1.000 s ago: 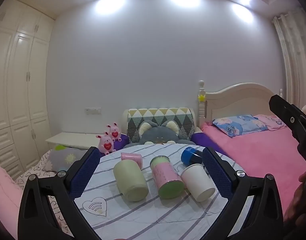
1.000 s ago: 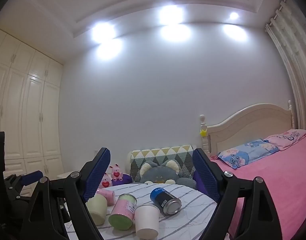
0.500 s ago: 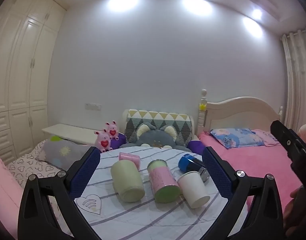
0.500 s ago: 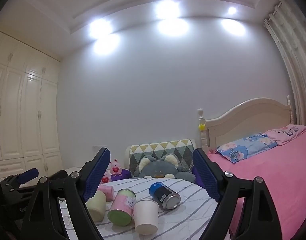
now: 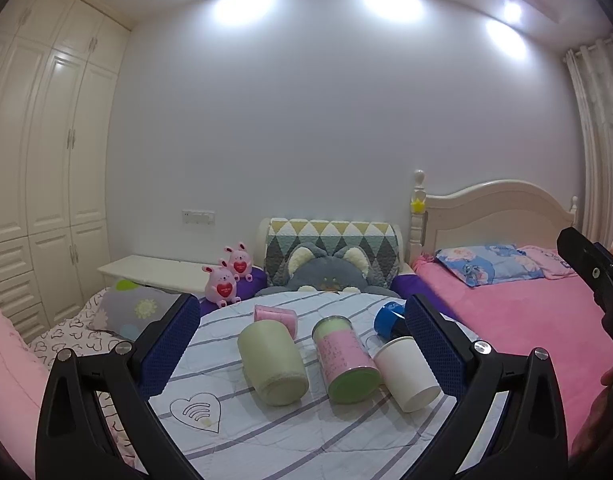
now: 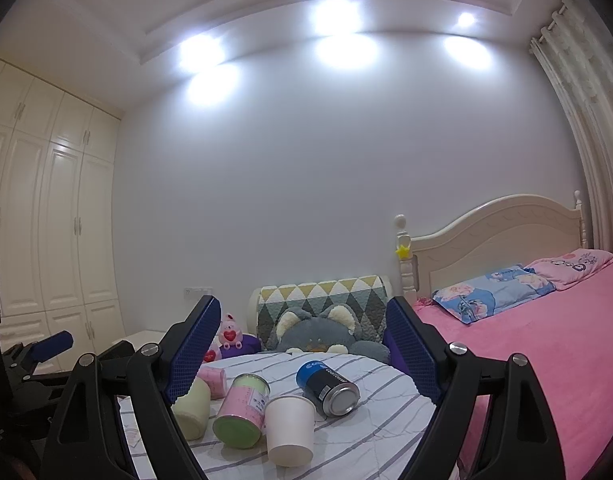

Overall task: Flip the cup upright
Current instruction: 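Move the right tool toward the blue-and-black CoolTowel can lying on its side, then close the right gripper around the middle of the CoolTowel can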

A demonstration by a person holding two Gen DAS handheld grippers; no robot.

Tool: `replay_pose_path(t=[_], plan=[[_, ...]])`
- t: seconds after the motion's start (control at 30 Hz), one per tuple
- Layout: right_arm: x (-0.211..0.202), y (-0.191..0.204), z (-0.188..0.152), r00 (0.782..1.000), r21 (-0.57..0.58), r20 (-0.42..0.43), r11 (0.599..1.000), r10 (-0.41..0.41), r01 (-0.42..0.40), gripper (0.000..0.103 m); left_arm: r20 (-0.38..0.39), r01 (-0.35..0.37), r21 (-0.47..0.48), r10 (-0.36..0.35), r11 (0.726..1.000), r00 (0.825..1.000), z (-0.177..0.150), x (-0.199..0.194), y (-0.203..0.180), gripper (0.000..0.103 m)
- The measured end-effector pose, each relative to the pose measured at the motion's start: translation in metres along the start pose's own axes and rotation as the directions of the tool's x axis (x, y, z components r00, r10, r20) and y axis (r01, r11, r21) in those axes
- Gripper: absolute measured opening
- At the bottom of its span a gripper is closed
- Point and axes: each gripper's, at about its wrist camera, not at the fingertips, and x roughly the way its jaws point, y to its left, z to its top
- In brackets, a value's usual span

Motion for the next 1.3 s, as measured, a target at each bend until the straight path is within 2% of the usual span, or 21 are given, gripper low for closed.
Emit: replay_pose_path(t=[0.27,1.03,1.3], plan=[[0.001,0.000,-0.001,1.000,-0.004,-0.011,1.000,0.000,0.000,0.086,-0.008,0.021,0.026,-0.021,0.999,1.000,-0.002,0.003,-0.006,0.103],[0.010,0.003,-0.004,0.999,-0.030,-0.046,1.000,-0.009,0.008,0.086,-0.012,0.006,0.066,-0.006,0.998,1.000,-0.007,0.003,-0.012,0.103],[0.034,-0.003,-0.011,0.994,-0.041,-0.107,0.999,-0.029,0.025,0.086,-0.078,0.003,0.088,0.004,0.996,0.997,-0.005,0.029,-0.017,0.103]])
